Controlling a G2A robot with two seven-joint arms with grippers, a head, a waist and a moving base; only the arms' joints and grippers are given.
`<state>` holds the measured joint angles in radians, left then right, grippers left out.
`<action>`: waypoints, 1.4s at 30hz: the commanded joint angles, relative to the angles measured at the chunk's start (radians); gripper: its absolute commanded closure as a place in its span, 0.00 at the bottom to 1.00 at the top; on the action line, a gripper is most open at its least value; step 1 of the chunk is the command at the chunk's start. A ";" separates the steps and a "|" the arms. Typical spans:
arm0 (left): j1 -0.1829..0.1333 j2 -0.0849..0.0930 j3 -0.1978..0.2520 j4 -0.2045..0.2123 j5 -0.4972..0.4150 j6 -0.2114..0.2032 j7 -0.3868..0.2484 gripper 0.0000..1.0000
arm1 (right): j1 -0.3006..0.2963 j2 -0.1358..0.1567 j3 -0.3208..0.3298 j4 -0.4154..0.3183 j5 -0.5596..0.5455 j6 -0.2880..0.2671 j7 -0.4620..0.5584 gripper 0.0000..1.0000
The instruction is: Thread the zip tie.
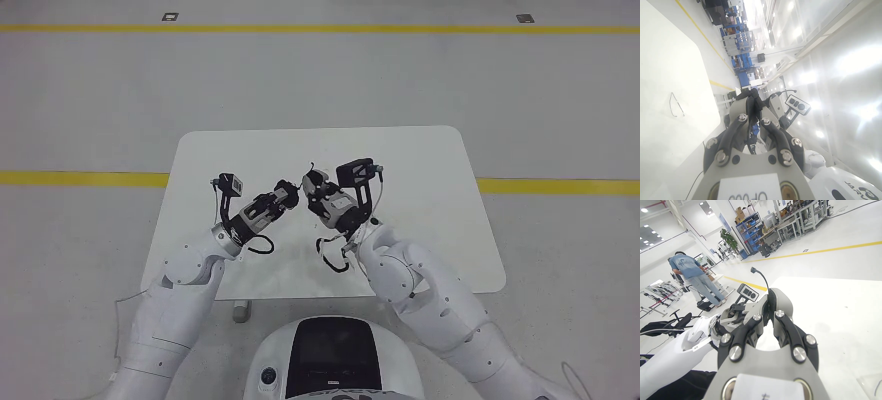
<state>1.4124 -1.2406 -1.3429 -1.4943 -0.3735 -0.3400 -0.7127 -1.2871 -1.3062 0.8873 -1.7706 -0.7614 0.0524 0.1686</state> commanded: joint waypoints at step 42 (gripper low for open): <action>0.000 0.000 0.000 0.000 0.000 0.000 0.000 1.00 | 0.001 -0.034 0.015 0.039 -0.026 -0.009 0.042 1.00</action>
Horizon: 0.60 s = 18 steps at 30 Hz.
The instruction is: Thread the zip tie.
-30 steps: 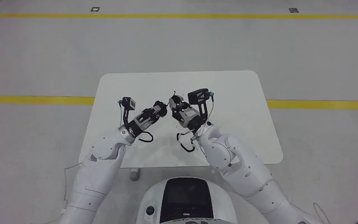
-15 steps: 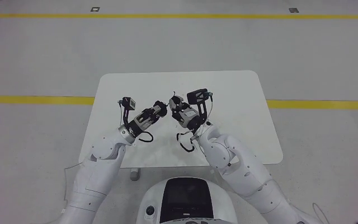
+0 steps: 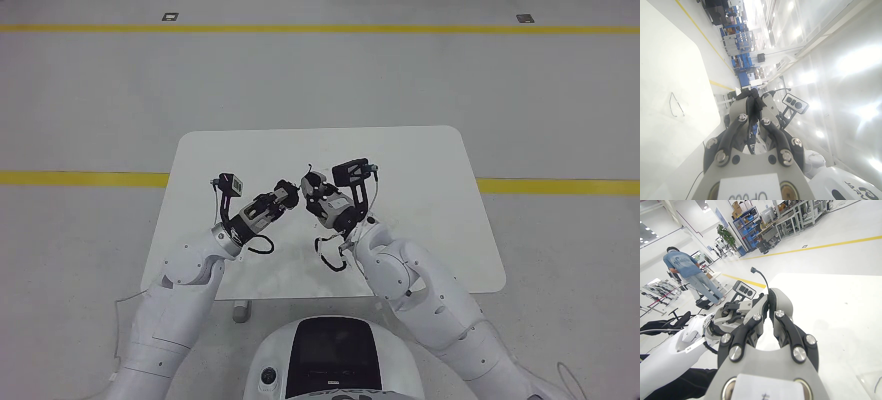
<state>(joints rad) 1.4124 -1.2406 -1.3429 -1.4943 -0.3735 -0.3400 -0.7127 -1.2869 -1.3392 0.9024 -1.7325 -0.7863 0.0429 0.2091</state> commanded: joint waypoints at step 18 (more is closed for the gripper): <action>0.000 0.000 0.000 0.000 0.000 0.000 0.000 1.00 | -0.009 -0.010 0.008 0.004 -0.017 -0.004 0.018 1.00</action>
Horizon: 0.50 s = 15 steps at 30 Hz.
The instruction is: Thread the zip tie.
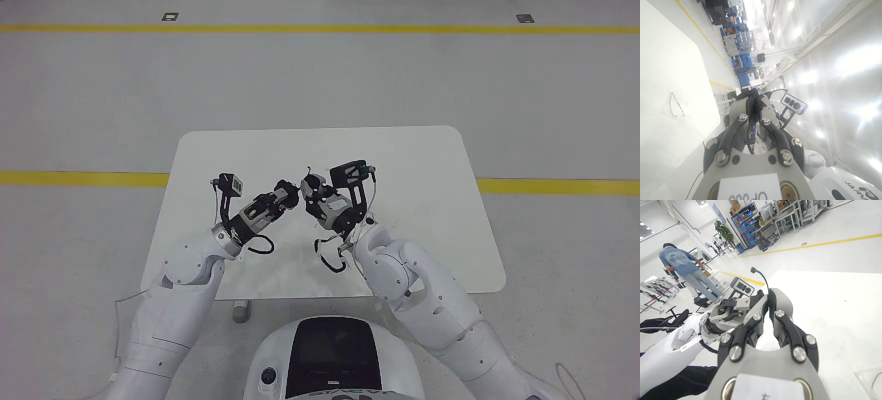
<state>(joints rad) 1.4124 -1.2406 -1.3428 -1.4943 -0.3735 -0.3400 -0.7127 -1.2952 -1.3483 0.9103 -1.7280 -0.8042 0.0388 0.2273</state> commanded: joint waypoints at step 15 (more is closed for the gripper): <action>0.000 0.000 0.000 0.000 0.000 0.000 0.000 1.00 | -0.002 -0.011 -0.001 0.012 0.003 -0.004 -0.009 1.00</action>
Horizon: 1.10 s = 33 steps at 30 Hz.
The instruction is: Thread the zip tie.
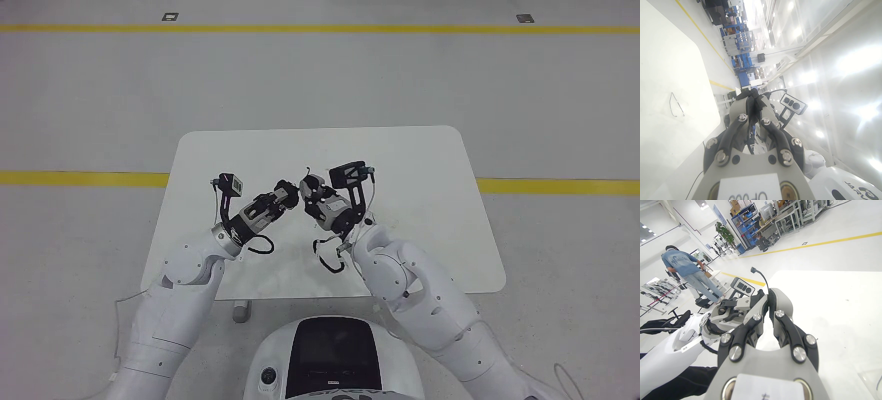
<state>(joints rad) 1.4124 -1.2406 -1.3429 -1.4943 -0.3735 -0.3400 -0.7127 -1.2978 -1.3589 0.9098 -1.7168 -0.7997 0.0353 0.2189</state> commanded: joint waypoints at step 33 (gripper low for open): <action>-0.014 0.008 -0.028 -0.009 -0.221 0.272 -0.033 1.00 | -0.100 0.026 0.072 -0.048 -0.286 -0.057 -0.072 0.00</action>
<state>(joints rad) 1.3996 -1.2348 -1.3665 -1.5031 -0.5783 -0.1069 -0.7360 -1.3946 -1.3342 0.9822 -1.7626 -1.0391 -0.0204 0.1544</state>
